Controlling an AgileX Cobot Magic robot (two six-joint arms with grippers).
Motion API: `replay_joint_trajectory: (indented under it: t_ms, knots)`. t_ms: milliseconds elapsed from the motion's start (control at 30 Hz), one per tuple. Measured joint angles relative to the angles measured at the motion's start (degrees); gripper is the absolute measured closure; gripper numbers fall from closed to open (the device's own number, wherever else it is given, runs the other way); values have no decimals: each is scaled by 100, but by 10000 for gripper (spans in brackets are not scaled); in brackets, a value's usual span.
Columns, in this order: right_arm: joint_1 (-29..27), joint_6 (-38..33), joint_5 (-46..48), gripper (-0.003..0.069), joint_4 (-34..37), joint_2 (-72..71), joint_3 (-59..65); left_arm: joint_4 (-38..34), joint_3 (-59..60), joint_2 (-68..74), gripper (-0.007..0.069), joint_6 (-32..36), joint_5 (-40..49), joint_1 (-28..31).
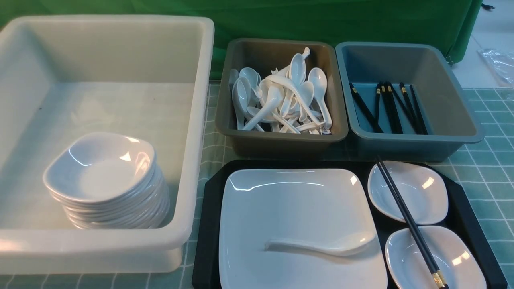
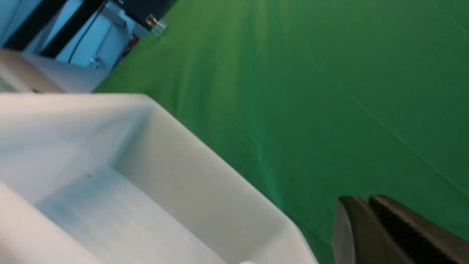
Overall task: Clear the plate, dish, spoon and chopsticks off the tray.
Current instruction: Use the right arm to grab a pair of chopsticks from the plate
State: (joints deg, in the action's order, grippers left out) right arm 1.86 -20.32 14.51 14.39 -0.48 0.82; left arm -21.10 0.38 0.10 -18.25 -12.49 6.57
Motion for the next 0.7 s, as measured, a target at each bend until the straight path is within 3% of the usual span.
replay_joint_trajectory:
  t_ms: [100,300,500,600,700]
  knots:
    - [0,0,0,417,0,0,0,288,0,0,607,-498,-28,0]
    - [0,0,0,417,0,0,0,1363,0,0,607,-616,-28,0]
    - [0,61,-221,417,31,0,0,1685,0,0,607,-1167,-29,0]
    - [0,668,-690,417,351,0,0,2334,-77,37,607,-1706,58,-17]
    - [0,1679,-1451,417,550,0,0,3881,-580,410,607,-2448,264,-222]
